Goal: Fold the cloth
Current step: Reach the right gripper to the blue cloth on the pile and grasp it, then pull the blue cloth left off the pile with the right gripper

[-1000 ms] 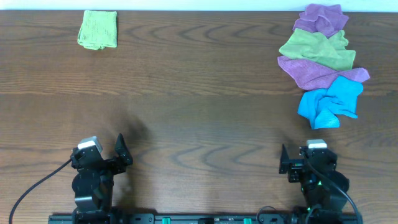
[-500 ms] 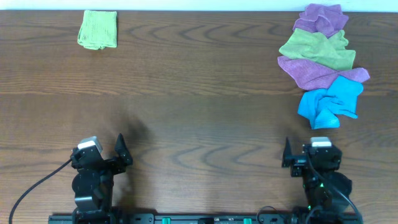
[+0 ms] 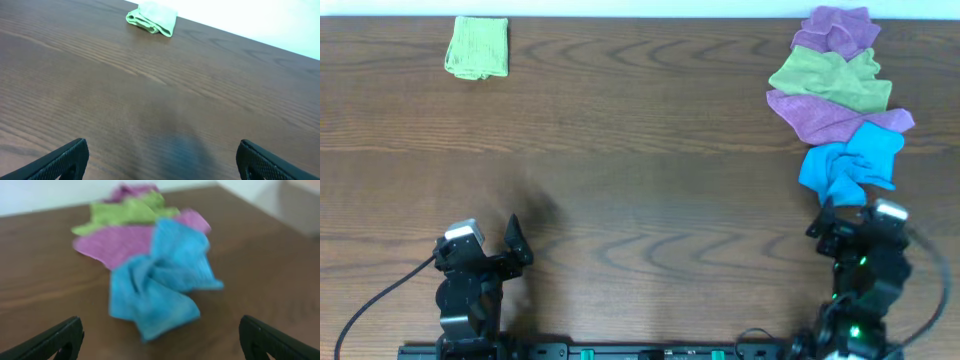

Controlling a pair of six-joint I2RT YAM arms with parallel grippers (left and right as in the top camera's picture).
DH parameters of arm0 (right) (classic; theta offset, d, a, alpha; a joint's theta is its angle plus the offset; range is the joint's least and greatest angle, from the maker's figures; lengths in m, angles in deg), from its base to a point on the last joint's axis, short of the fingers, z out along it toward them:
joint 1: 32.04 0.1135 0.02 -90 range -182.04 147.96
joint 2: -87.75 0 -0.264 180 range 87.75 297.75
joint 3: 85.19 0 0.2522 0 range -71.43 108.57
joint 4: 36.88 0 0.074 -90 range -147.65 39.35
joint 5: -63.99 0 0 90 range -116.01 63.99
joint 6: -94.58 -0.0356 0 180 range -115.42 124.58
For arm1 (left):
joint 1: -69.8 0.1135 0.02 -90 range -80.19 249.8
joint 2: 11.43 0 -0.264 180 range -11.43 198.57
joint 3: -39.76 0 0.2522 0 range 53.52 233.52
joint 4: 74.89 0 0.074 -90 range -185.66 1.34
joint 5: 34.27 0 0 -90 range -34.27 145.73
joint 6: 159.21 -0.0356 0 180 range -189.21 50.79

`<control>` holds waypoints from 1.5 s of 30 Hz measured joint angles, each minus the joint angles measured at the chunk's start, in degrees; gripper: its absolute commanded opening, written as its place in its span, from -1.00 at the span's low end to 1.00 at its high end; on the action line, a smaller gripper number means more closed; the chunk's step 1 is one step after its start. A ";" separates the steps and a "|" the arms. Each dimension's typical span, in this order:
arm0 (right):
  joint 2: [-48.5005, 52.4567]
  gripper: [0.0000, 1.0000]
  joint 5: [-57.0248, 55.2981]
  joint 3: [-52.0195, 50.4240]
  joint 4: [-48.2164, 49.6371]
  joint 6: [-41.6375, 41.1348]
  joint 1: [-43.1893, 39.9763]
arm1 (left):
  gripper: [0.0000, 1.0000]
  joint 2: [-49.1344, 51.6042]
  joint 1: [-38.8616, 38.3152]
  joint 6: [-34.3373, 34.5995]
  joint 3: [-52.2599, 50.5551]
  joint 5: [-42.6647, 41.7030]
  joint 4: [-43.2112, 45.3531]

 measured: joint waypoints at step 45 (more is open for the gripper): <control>46.42 -0.97 23.32 33.31 2.67 -1.03 4.98 | 0.91 0.00 0.00 0.00 0.00 0.35 0.00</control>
